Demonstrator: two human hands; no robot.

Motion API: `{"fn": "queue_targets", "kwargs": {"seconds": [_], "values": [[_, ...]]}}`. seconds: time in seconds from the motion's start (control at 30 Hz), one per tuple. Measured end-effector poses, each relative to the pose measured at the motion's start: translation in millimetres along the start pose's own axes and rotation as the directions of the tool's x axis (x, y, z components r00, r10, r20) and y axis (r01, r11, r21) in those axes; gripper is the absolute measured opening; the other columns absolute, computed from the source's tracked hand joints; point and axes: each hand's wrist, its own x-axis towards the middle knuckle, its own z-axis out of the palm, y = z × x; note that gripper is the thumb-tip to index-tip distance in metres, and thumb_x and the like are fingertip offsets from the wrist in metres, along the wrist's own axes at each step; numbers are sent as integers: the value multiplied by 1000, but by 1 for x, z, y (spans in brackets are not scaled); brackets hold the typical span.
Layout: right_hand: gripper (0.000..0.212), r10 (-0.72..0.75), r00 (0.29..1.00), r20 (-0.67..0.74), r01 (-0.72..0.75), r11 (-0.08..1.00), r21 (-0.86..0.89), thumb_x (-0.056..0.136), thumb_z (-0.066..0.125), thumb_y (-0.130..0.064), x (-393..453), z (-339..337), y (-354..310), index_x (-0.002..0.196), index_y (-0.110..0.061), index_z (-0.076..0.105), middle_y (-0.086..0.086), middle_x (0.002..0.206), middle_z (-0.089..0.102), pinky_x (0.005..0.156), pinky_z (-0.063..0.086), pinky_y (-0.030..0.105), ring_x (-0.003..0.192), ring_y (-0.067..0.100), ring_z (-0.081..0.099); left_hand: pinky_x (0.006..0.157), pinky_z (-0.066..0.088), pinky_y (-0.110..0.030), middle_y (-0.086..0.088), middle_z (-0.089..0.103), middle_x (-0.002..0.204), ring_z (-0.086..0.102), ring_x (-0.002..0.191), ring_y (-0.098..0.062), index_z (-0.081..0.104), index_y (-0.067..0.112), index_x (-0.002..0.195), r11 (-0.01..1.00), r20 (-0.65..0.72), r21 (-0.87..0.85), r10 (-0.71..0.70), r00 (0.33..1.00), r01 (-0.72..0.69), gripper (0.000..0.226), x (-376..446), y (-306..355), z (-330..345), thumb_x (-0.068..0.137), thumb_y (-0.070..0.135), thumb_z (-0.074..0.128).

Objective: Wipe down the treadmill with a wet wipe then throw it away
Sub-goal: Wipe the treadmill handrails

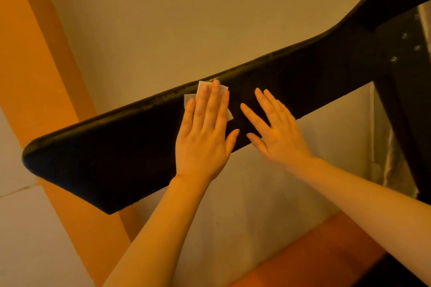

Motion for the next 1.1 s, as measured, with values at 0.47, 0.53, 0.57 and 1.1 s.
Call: {"fn": "queue_targets", "kwargs": {"seconds": [0.47,0.53,0.57,1.1], "values": [[55,-97,994,52,99,994,-44,99,39,-38,11,-18,48,152,-24,28,17,159,21,118,16,48,148,32,17,122,-5,-42,-16,-10,162,-13,149,-30,-4,9,156,999,-1,30,-21,1000,21,73,2,2,0,102,53,17],[55,-157,986,48,158,987,-38,99,39,-39,13,-15,58,152,-25,28,17,159,21,119,16,48,148,32,16,122,-3,-42,-16,-8,162,-12,149,-30,-1,9,156,999,3,51,-18,1000,18,75,2,2,2,100,55,18],[56,-193,980,45,195,980,-45,99,39,-40,14,-13,63,152,-25,28,17,159,21,119,16,49,148,33,16,122,-2,-42,-15,-7,163,-11,150,-29,0,9,156,998,2,54,-16,1000,15,76,2,2,3,99,56,18],[53,-397,893,-210,425,898,111,98,46,-43,31,14,96,146,-22,42,15,156,31,118,20,48,146,31,25,122,-3,-38,-10,-4,162,-4,151,-28,4,15,156,958,-58,88,-269,961,273,69,3,32,13,101,55,12]]}}
